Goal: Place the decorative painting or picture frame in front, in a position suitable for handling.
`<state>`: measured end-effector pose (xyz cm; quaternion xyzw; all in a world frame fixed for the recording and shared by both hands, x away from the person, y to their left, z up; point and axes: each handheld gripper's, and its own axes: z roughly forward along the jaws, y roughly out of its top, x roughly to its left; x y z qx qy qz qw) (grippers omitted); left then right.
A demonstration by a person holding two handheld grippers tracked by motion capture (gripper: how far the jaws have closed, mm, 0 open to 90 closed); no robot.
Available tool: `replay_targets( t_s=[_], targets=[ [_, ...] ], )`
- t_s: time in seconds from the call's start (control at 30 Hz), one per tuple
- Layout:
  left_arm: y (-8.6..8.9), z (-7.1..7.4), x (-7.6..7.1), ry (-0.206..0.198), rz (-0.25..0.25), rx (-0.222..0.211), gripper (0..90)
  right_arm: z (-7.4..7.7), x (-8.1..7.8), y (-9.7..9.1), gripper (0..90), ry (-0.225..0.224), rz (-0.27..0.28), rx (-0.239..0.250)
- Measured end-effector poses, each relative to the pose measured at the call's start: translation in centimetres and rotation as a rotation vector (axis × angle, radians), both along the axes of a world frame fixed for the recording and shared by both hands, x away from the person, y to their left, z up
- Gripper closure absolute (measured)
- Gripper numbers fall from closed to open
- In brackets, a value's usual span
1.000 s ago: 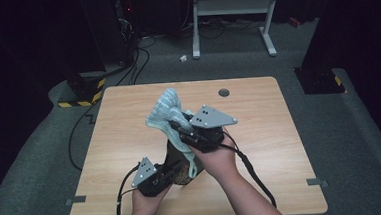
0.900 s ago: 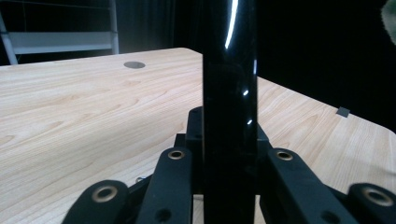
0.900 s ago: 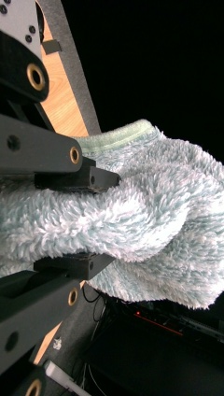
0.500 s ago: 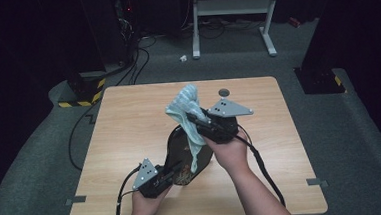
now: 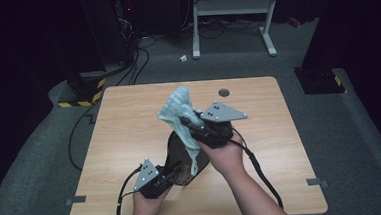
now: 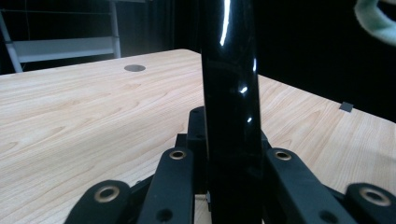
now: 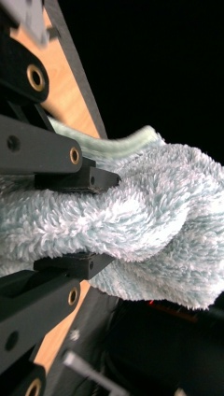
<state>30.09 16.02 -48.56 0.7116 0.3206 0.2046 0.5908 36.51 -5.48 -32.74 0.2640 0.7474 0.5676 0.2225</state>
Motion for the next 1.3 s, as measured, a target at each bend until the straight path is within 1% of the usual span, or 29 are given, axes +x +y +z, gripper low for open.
replay_targets(
  t_s=[0.1,0.2,0.27,0.3,0.37,0.43,0.53,0.6,0.7,0.77,0.83,0.93,0.97,1.07,1.1,1.13,1.17,1.2,1.27,1.3],
  targets=[
    [0.0,0.0,0.0,-0.005,0.001,0.004,79.2,0.2,-1.3,1.7,68.2,-0.031,0.046,-0.012],
    [0.0,0.0,0.0,-0.004,0.004,0.001,79.2,0.2,-2.0,2.5,68.3,-0.055,0.051,-0.034],
    [0.0,0.0,0.0,0.0,0.004,-0.003,79.3,0.2,-1.9,2.4,68.2,-0.054,0.051,-0.036],
    [-0.1,0.0,0.0,0.001,0.004,-0.005,79.3,0.2,-1.7,2.1,68.2,-0.05,0.052,-0.03],
    [-0.1,0.0,0.0,0.005,0.003,-0.01,79.4,0.2,-1.1,1.6,68.2,-0.039,0.039,-0.021],
    [-0.1,0.0,0.1,0.008,0.002,-0.013,79.5,0.0,-0.2,0.8,68.1,-0.014,0.029,-0.001],
    [-0.1,-0.1,0.1,0.01,0.002,-0.019,79.5,-0.4,0.9,-0.4,68.2,0.017,-0.005,0.008],
    [0.0,-0.1,0.0,0.01,0.004,-0.023,79.5,-1.0,2.0,-1.4,68.3,0.049,-0.039,0.014],
    [0.0,-0.1,0.0,0.011,0.003,-0.02,79.5,-2.1,3.3,-2.8,68.4,0.088,-0.084,0.012],
    [0.0,-0.1,0.0,0.009,0.003,-0.021,79.5,-2.6,3.7,-3.5,68.4,0.102,-0.11,0.016],
    [0.0,-0.1,0.1,0.01,0.001,-0.023,79.7,-2.8,3.7,-3.9,68.4,0.102,-0.122,0.016],
    [-0.1,-0.1,0.1,0.011,0.002,-0.024,79.8,-2.6,3.3,-3.8,68.4,0.092,-0.121,0.013],
    [-0.1,-0.1,0.1,0.012,0.005,-0.023,79.7,-2.2,2.7,-3.4,68.5,0.077,-0.092,0.022],
    [-0.1,-0.1,0.0,0.011,0.009,-0.023,79.7,-1.2,1.3,-2.3,68.6,0.041,-0.043,0.028],
    [-0.2,-0.1,0.0,0.011,0.01,-0.024,79.7,-0.7,0.7,-1.7,68.5,0.028,-0.019,0.028],
    [-0.2,-0.1,0.0,0.011,0.01,-0.024,79.7,-0.7,0.7,-1.7,68.5,0.028,-0.019,0.028],
    [-0.2,-0.1,0.0,0.01,0.011,-0.023,79.7,-0.3,0.0,-0.9,68.5,0.017,0.01,0.023],
    [-0.2,-0.1,0.0,0.009,0.011,-0.021,79.6,-0.2,-0.3,-0.5,68.6,0.01,0.022,0.015],
    [-0.2,-0.1,0.1,0.009,0.014,-0.019,79.6,0.1,-1.2,0.4,68.7,-0.017,0.039,-0.008],
    [-0.2,-0.1,0.1,0.009,0.014,-0.019,79.6,0.1,-1.5,0.9,68.8,-0.022,0.055,-0.012]
  ],
)
